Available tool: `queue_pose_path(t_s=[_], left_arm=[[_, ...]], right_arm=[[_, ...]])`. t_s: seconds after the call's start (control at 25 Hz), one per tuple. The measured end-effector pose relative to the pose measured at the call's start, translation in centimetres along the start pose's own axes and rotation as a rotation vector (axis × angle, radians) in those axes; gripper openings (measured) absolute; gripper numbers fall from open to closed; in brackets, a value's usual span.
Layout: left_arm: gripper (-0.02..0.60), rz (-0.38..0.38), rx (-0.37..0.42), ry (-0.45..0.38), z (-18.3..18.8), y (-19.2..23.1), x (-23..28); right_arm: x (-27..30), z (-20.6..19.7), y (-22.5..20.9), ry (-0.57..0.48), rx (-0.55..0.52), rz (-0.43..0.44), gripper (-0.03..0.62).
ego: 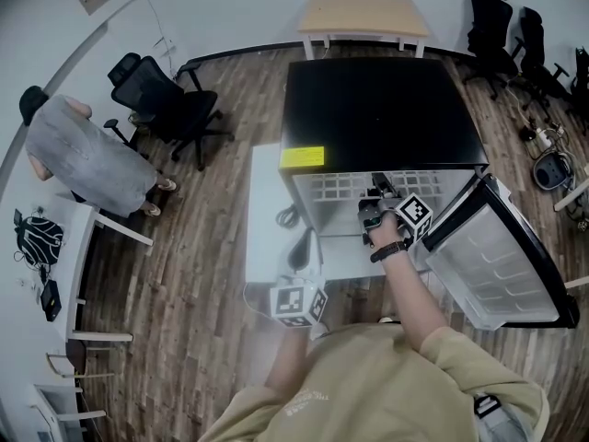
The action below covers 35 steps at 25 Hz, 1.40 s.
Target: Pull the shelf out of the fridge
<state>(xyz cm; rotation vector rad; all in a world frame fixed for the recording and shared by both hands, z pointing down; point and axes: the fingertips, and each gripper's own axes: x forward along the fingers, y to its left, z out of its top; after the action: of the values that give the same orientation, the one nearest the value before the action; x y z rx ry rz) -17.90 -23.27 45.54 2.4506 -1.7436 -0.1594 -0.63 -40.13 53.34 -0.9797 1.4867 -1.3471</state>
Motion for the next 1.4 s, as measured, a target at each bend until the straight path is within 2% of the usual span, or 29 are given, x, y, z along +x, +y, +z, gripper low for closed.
queue_pose_path(t_s=[0.28, 0.44, 0.68, 1.4], left_arm=[[0.003, -0.03, -0.01, 0.011, -0.4, -1.1, -0.6], [0.002, -0.049, -0.005, 0.016, -0.6, -1.6, -0.9], [0.002, -0.085, -0.015, 0.005, 0.2, -2.3, -1.2], [0.002, -0.129, -0.019, 0.035, 0.4, -1.9, -2.0]], right_arm=[[-2.5, -0.9, 0.5, 0.014, -0.037, 0.005, 0.034], [-4.9, -1.6, 0.5, 0.033, -0.078, 0.036, 0.034], [-6.9, -2.4, 0.5, 0.027, 0.002, 0.027, 0.031], [-11.2, -3.8, 1.0, 0.059, -0.065, 0.03, 0.031]])
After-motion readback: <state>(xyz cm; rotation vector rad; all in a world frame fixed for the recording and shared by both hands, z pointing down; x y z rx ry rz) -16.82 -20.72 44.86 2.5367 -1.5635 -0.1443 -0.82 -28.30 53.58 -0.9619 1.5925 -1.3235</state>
